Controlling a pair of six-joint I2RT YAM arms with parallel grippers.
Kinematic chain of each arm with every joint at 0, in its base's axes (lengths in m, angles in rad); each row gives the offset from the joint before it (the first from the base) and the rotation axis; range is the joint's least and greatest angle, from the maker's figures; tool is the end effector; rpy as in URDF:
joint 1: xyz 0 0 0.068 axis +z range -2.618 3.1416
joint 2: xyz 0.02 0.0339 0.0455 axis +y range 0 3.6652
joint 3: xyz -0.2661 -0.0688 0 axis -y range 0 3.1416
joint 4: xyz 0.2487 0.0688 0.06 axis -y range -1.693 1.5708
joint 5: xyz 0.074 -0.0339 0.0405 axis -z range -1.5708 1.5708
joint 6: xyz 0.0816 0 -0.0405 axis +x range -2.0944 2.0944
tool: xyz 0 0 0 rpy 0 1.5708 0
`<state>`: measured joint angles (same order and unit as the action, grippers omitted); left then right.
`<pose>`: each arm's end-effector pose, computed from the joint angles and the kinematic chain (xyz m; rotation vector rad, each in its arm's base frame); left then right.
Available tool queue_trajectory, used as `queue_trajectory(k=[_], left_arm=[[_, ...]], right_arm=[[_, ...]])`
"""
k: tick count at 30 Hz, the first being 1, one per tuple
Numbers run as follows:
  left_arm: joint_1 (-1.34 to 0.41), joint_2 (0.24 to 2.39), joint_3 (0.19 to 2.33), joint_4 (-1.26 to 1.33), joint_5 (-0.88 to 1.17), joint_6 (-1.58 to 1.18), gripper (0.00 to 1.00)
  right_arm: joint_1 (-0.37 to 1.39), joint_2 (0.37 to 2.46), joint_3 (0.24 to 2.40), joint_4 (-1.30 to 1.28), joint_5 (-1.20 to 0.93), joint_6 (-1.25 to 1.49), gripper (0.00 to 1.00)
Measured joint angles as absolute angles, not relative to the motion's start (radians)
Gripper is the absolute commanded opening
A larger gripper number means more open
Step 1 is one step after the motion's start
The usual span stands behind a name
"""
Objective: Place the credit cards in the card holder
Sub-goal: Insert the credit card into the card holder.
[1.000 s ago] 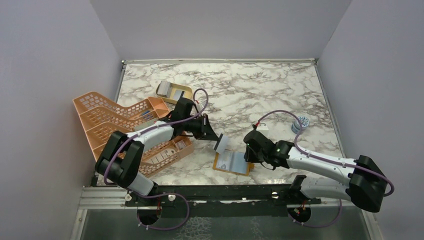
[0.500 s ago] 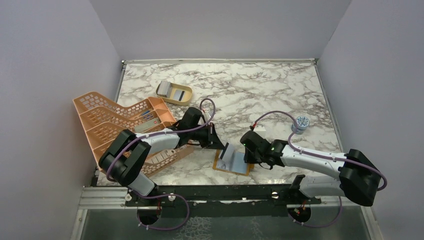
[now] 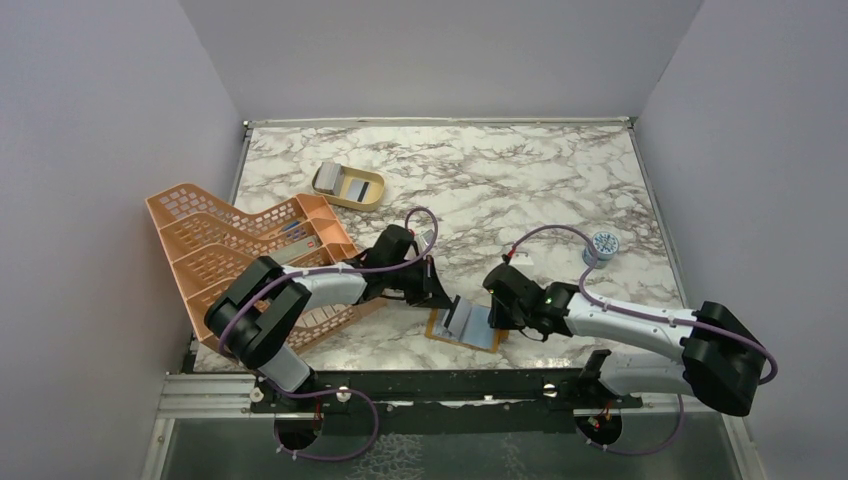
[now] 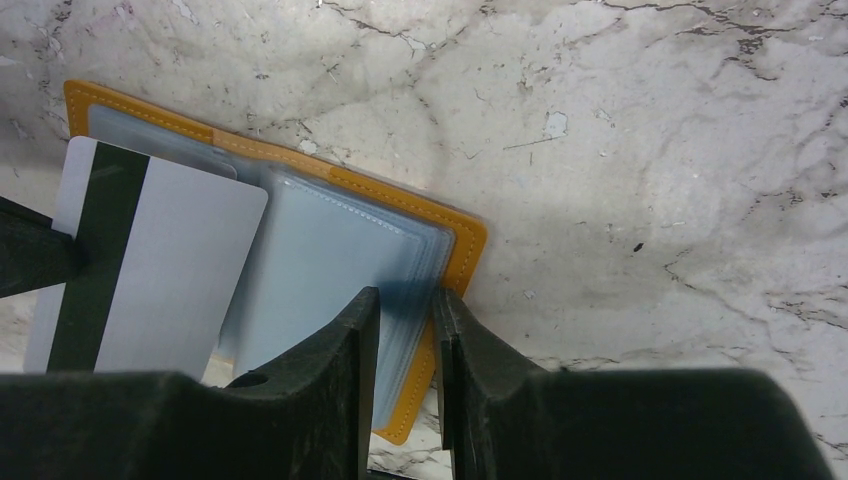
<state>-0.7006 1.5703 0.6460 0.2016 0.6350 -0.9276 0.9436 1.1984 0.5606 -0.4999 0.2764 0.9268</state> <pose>0.2152 -0.2448 0.1248 0.0894 2.6458 -1.4503 0.1487 0.1673 0.1231 0.0589 2.6555 0.2508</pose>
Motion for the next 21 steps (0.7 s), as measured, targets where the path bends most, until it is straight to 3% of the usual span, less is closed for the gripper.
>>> queue_trajectory(k=[21], left_arm=[[-0.734,1.576,0.609,0.246,0.601,-0.941,0.0]], right_arm=[[0.944,1.187,0.547,-0.492,0.27,0.938,0.26]])
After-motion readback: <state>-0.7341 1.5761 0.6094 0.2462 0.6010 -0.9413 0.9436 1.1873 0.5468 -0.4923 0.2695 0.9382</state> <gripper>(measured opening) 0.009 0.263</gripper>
